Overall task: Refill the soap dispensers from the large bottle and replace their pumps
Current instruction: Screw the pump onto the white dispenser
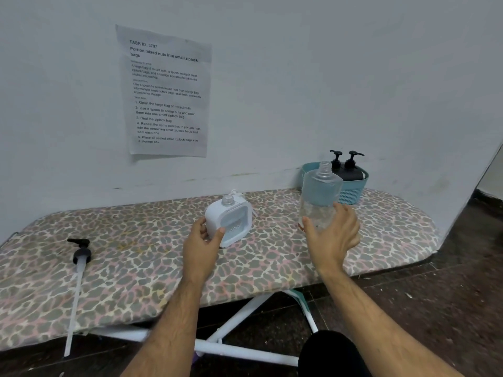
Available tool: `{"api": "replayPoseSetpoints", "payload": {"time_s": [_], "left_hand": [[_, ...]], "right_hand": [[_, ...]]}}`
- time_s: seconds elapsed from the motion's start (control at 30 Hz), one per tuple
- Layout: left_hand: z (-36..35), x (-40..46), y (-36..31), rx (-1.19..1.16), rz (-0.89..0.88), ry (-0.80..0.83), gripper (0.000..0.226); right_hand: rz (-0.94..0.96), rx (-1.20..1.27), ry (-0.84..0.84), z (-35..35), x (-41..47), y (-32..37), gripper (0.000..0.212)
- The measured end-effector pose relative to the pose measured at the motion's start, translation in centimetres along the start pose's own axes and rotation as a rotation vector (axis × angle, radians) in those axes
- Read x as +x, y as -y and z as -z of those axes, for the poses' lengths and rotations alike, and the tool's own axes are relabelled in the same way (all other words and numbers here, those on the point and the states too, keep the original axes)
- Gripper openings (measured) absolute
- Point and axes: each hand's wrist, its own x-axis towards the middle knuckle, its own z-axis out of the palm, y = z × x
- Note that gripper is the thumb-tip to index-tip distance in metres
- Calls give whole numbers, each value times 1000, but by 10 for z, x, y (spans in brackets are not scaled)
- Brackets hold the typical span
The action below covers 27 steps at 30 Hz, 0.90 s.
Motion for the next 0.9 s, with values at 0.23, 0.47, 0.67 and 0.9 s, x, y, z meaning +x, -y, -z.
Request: {"api": "replayPoseSetpoints", "payload": {"time_s": [0.23,0.47,0.67,0.9], "left_hand": [[0,1,0,-17,8,2,61],[-1,3,0,-55,10,4,59],[-1,5,2,-80,13,15,59],[-3,8,6,-91,6,27,59]], "right_hand": [[263,101,45,-19,-37,32,39],[293,256,159,-43,-39,65,31],[120,390,383,-73,5,89,16],[18,406,636,-132,58,91,8]]}}
